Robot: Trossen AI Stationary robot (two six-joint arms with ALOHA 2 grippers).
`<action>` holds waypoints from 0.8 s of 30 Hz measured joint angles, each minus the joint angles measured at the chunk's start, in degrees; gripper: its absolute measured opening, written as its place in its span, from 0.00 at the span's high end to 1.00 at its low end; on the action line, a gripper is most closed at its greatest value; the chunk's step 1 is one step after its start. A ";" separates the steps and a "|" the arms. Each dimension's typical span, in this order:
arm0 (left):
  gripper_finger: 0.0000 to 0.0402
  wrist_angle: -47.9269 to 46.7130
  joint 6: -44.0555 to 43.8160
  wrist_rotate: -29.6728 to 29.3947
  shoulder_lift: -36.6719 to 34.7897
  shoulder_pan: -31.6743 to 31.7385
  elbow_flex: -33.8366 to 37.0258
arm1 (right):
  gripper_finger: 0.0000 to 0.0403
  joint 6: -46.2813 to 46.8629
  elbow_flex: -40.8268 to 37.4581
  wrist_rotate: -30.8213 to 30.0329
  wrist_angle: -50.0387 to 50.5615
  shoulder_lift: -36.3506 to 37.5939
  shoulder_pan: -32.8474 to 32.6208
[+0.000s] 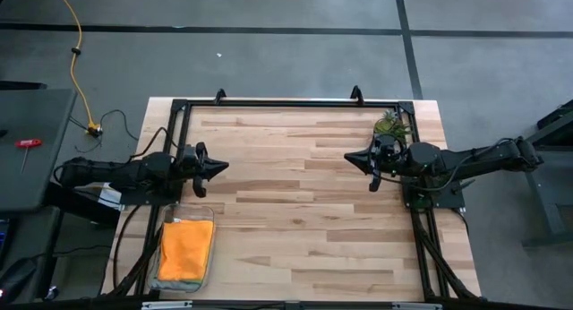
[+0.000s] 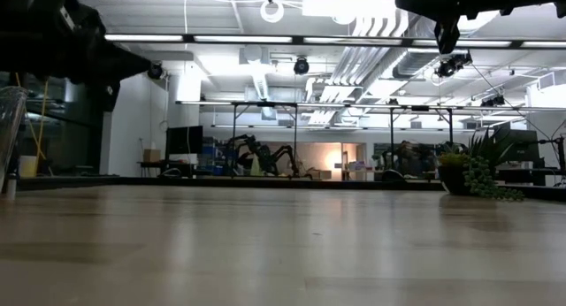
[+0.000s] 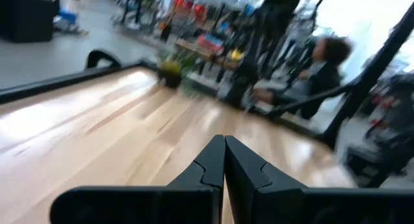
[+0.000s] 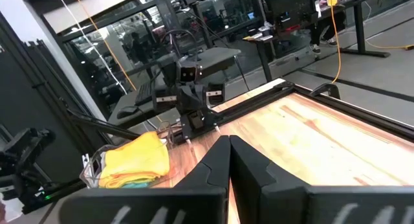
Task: Fold microfiber towels
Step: Return to Home Position
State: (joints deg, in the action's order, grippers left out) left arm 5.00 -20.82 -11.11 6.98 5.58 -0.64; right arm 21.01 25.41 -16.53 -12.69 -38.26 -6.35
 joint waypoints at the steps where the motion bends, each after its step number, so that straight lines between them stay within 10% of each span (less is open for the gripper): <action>1: 1.00 -2.30 0.30 -0.48 -0.86 0.02 0.00 | 1.00 -0.01 0.00 0.00 0.01 0.00 0.00; 24: 1.00 -3.11 1.51 1.63 1.49 2.69 -0.11 | 1.00 -5.18 -0.07 2.62 22.83 19.65 0.04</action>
State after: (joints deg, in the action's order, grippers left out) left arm 1.89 -19.31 -9.47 8.47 8.27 -0.75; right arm 15.83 25.34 -13.91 10.14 -18.61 -6.31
